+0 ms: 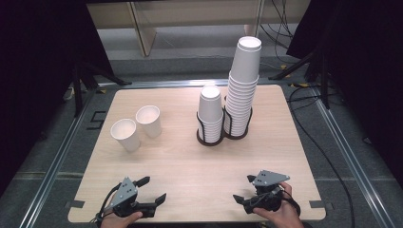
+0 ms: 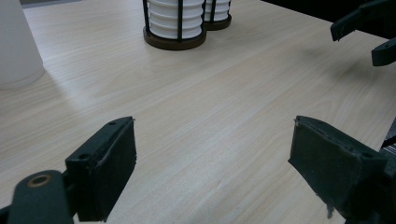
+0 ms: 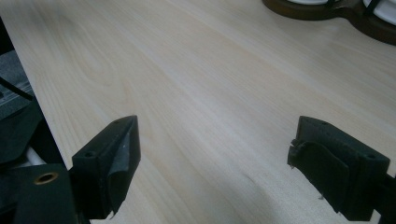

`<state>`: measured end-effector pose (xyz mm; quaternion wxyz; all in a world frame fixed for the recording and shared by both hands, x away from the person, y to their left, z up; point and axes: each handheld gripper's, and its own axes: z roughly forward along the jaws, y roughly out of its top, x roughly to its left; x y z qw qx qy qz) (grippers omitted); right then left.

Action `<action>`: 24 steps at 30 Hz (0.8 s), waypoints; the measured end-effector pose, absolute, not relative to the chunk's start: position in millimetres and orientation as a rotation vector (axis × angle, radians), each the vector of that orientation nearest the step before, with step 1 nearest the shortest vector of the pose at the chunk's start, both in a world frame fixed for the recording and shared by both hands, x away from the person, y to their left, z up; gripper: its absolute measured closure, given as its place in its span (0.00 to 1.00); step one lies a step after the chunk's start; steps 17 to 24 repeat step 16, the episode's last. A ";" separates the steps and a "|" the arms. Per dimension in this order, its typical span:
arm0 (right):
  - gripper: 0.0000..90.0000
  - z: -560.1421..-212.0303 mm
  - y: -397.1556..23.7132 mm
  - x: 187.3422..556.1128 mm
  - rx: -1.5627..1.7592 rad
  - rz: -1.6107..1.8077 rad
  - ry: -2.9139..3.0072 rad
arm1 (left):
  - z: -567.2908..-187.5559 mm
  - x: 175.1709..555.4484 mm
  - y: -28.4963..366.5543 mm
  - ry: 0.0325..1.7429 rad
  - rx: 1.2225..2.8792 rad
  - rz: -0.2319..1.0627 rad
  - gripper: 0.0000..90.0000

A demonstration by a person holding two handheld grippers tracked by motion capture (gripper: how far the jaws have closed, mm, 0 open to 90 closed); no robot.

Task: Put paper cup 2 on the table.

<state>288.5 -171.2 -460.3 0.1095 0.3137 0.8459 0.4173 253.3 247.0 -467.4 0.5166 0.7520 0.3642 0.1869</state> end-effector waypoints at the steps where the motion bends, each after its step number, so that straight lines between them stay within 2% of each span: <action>1: 0.18 -460.4 -171.6 288.8 0.913 1.225 2.484 | -468.1 254.1 246.1 0.864 1.801 0.452 0.16; 24: 0.18 -462.9 -171.9 289.9 0.936 1.215 2.480 | -467.0 253.8 246.0 0.886 1.830 0.453 0.16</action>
